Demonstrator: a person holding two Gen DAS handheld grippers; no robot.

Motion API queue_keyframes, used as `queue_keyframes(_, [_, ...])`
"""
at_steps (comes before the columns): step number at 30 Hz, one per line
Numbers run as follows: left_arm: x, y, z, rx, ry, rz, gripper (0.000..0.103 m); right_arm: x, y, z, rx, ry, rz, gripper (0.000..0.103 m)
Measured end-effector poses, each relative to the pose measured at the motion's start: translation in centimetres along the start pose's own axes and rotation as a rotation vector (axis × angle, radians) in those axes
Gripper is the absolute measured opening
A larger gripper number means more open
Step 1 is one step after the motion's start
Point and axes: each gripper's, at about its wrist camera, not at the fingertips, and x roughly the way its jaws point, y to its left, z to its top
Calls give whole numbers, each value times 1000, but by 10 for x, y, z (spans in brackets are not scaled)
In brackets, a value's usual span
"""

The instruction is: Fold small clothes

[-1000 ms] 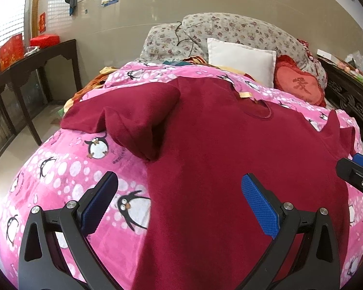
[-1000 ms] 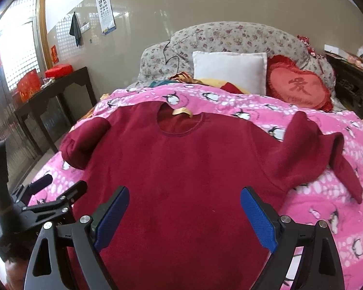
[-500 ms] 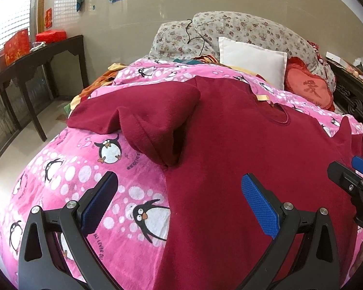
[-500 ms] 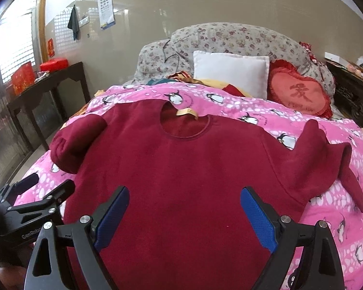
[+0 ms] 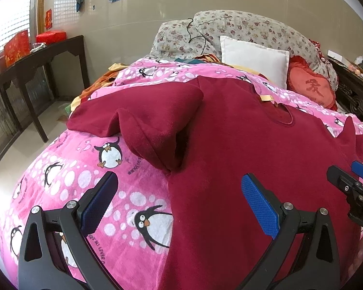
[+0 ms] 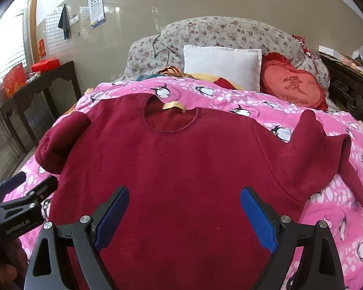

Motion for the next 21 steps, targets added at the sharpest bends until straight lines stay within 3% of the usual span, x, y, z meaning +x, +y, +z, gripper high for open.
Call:
queue_keyframes(8, [7,6,1,-5,15,0,102,12,-7,-4,9,12,-18,92])
queue_keyframes(11, [11,20,6,-31,44,-52,102,15,-5,-5,-7,13,-26,92])
queue_keyframes(13, [16,43,12,-113,73,-105,102,16,-4,-7,-13,18,-21,92])
queue_keyframes(17, [29,106,21,-371,108,-208,102,18,-2,-8,-9,23,-5,92])
queue_keyframes(21, [53,172,26,-619,115,-196,102,20,0,-8,-8,27,18,92])
